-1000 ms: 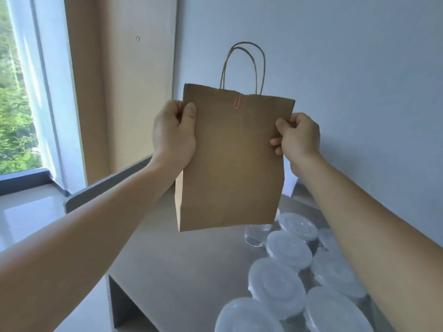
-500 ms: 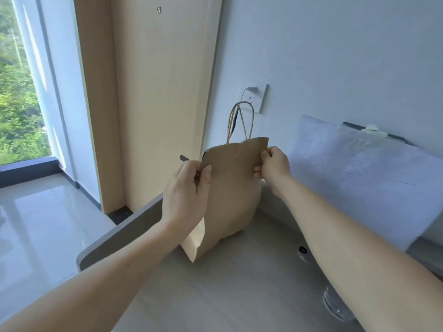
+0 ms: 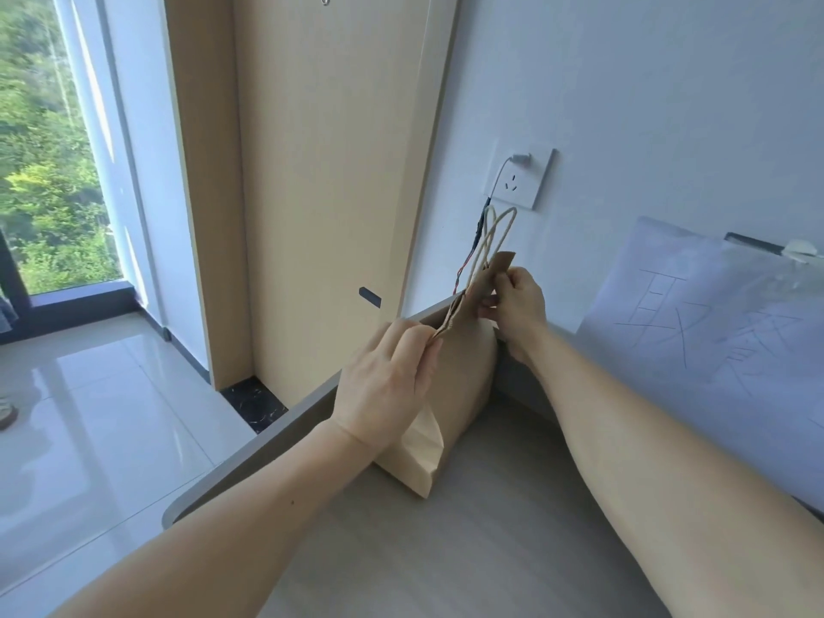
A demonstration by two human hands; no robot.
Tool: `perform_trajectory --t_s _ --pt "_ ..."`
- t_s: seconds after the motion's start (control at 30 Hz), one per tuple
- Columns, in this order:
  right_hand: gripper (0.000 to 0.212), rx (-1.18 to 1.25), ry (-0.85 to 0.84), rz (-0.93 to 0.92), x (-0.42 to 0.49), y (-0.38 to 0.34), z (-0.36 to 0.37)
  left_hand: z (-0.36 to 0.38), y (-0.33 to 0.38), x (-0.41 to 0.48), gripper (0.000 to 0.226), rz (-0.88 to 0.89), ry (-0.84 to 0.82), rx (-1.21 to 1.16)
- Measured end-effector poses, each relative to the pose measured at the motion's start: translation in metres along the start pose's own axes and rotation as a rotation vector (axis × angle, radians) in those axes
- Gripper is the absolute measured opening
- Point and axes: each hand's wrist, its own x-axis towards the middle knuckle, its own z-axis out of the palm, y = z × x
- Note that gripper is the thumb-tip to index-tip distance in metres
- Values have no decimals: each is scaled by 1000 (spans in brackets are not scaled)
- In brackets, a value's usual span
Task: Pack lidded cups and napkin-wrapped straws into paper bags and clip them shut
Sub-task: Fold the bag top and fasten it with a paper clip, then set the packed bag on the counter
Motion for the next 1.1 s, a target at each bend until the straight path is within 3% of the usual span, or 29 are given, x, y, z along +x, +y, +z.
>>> perform_trajectory --t_s 0.17,0.27,0.4,0.53,0.63,0.73,0.8,0.93,1.1 --pt "21 -58 27 55 -7 12 -4 -1 -8 -8 26 6 -51 -6" --pt "22 -71 19 68 -14 11 -7 -1 -6 -7 28 -65 -55 -15" --pt "44 -154 -13 93 -31 4 -15 -2 -6 -5 25 -176 -60 -35" --pt "41 -273 -82 111 -61 -9 -40 -2 4 -3 14 -299 -84 7" --pt "48 -462 -164 82 -87 -23 -77 -6 23 3 80 -309 -164 140" --pt "47 -702 -245 29 -120 -39 -121 -10 50 10 101 -102 -352 381" --pt "50 -824 -280 16 -151 -48 -158 -10 84 12 97 -17 -495 432" --pt "54 -980 -288 25 -215 -66 -225 -6 171 15 76 -37 -748 338" --pt "51 -1021 -159 74 -317 -85 -343 -7 319 1 65 25 -901 115"
